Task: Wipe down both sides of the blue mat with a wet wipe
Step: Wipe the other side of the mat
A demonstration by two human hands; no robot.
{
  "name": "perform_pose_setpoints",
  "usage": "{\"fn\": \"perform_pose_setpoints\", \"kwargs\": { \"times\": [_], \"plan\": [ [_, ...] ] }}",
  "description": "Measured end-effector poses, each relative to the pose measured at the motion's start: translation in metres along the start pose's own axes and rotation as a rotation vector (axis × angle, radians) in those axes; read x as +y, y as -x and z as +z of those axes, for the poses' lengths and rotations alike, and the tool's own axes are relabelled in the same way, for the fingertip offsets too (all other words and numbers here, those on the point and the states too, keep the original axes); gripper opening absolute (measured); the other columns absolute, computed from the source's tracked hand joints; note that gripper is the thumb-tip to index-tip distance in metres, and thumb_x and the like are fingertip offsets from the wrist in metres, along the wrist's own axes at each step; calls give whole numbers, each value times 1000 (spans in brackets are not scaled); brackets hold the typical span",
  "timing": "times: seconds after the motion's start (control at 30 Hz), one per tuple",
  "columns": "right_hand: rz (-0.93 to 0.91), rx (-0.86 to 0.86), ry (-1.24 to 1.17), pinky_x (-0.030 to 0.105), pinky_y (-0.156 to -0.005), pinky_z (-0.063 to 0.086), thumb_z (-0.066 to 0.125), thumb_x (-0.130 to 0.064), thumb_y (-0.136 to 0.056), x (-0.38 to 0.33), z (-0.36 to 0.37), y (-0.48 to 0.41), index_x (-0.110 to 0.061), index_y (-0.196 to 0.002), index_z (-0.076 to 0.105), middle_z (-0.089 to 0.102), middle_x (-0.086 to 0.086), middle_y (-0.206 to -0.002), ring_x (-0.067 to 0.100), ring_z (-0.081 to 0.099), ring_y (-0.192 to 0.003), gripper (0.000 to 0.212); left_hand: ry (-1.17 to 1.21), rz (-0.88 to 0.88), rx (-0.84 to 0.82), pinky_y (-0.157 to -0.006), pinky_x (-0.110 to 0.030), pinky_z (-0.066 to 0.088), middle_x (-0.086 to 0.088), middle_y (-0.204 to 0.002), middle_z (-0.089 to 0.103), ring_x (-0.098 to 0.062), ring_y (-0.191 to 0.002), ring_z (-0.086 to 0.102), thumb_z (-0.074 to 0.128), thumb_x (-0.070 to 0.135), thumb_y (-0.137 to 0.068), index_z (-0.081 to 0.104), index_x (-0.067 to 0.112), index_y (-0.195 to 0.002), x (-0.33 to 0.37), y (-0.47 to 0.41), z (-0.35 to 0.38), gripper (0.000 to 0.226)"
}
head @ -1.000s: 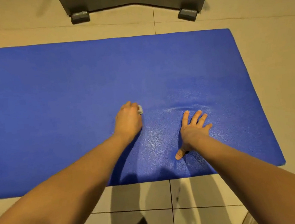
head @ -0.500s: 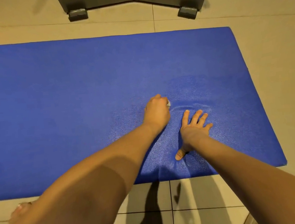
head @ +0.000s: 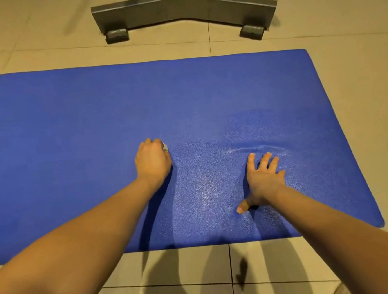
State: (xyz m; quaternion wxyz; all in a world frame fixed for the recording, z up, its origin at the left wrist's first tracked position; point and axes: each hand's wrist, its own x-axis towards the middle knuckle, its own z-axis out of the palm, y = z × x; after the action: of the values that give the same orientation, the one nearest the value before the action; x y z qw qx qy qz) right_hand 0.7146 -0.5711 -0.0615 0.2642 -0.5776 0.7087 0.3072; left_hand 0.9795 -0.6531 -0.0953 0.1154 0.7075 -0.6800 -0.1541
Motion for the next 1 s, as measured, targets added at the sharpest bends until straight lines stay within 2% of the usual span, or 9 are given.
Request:
{"fn": "perform_pose_setpoints", "kwargs": {
  "times": [0.07,0.1,0.23,0.33,0.43,0.63,0.73,0.83,1.0],
  "plan": [
    [-5,138,-88,63,-114,29,78,-81,-53,4,-10,-1,-11,-158,-4,7,29,-161,50,12,-148,151,76,25,-37,-78,-43,50,-16,-100,63,-36,-95,59,59,11,-93,69,6,-92,18,-1,8,11],
    [-3,192,-130,63,-114,29,77,-83,-54,5,-16,-4,-13,-159,-2,9,25,-162,47,13,-148,149,105,50,-71,-78,-42,51,-14,-98,64,-35,-93,59,59,10,-92,70,9,-89,30,-2,13,11],
    [18,101,-103,66,-117,16,76,-87,-43,-9,-30,-23,-9,-156,-22,-20,16,-165,44,-11,-152,168,201,157,-179,-79,-41,53,-8,-95,67,-32,-88,62,59,8,-87,65,16,-74,90,-3,36,16],
    [49,59,-44,65,-118,17,76,-87,-43,-17,-24,-36,-3,-153,-26,-26,21,-162,48,-15,-150,172,192,264,-204,-79,-42,51,-7,-97,65,-30,-92,61,59,10,-91,66,18,-83,122,-6,50,13],
    [58,40,-35,67,-117,18,76,-86,-43,-19,-25,-36,-2,-152,-27,-26,23,-162,50,-15,-149,172,100,349,-184,-79,-40,49,-8,-103,64,-29,-100,58,56,17,-98,67,15,-97,119,-13,49,11],
    [55,18,-46,69,-116,17,77,-85,-42,-21,-26,-35,0,-151,-27,-26,25,-161,53,-15,-148,173,38,138,0,-78,-39,48,-8,-96,63,-31,-99,58,57,19,-96,68,16,-94,19,-14,11,12],
    [59,18,-67,71,-115,16,80,-82,-41,-22,-28,-37,2,-151,-27,-26,27,-160,55,-16,-147,174,9,85,14,-77,-41,49,-8,-95,63,-31,-98,58,58,22,-97,68,14,-92,-11,-12,-3,13],
    [68,11,-81,72,-115,16,82,-80,-40,-25,-29,-39,2,-150,-28,-26,28,-160,56,-17,-146,176,39,103,5,-81,-41,47,-12,-97,63,-32,-99,56,57,21,-98,68,8,-94,10,-23,7,17],
    [95,-17,-80,73,-115,15,84,-78,-41,-27,-31,-41,3,-149,-30,-28,29,-159,56,-18,-146,176,147,231,-117,-83,-42,50,-14,-99,64,-34,-100,57,58,14,-97,73,9,-94,101,-42,47,15]
  ]
}}
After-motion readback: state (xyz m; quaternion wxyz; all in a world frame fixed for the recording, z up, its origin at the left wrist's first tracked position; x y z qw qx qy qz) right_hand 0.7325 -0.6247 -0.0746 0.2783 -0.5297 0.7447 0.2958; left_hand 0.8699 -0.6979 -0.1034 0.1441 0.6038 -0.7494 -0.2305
